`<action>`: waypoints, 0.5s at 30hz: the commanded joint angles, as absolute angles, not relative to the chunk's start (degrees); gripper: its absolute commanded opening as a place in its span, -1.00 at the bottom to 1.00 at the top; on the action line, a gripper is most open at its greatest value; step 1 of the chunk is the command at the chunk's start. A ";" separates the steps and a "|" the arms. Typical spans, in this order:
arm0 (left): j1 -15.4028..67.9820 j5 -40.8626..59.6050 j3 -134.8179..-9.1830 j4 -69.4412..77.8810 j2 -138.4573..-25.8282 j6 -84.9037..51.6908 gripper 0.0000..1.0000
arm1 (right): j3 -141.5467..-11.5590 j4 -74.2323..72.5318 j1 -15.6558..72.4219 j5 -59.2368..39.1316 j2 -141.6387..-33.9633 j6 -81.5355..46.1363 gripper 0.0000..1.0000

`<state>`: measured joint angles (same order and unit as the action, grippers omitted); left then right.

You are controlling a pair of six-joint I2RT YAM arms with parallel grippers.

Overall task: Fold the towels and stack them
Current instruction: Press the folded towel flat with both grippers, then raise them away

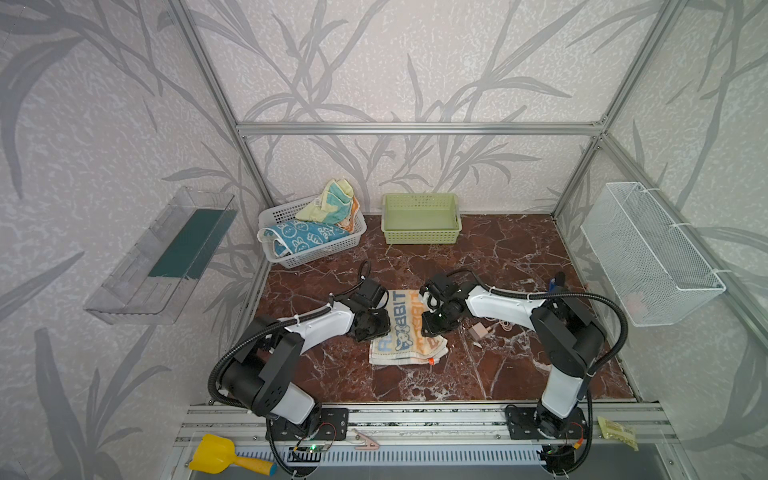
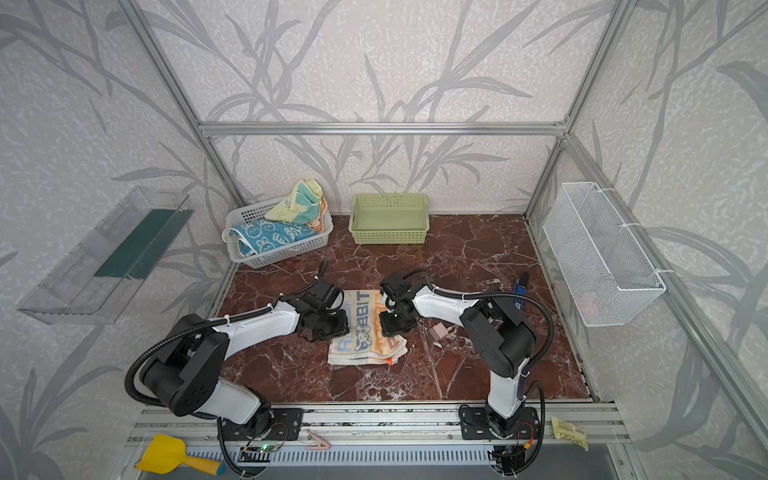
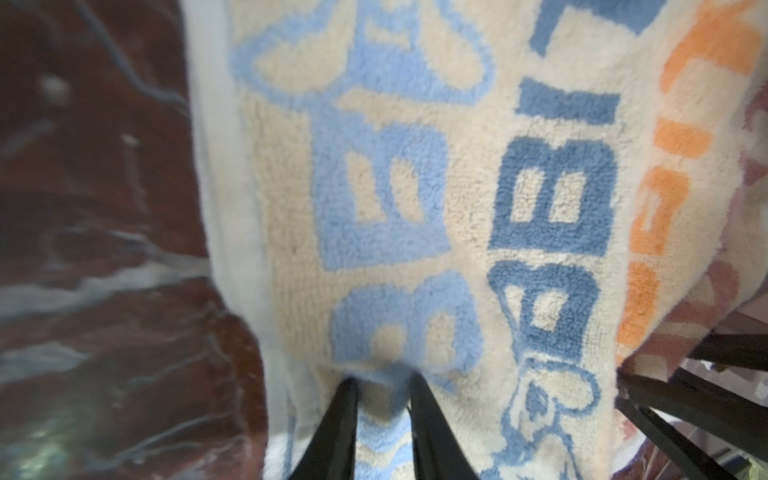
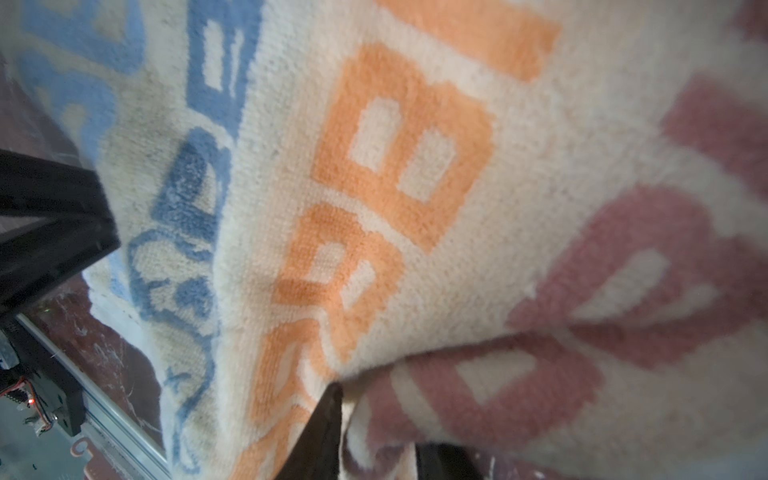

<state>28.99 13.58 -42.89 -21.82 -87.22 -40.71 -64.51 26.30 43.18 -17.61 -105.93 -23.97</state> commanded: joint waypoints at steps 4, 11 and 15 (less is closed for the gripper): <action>26.87 14.59 -46.21 -32.47 -87.31 -33.21 -0.45 | -70.47 33.28 40.27 -19.51 -103.93 -23.41 0.03; 21.92 15.40 -57.80 -36.72 -87.28 -29.86 -0.27 | -80.55 35.14 31.81 -18.30 -103.09 -21.40 0.14; 15.55 16.60 -63.61 -36.05 -92.80 -28.37 -0.26 | -88.20 38.93 28.92 -17.70 -110.84 -18.58 0.13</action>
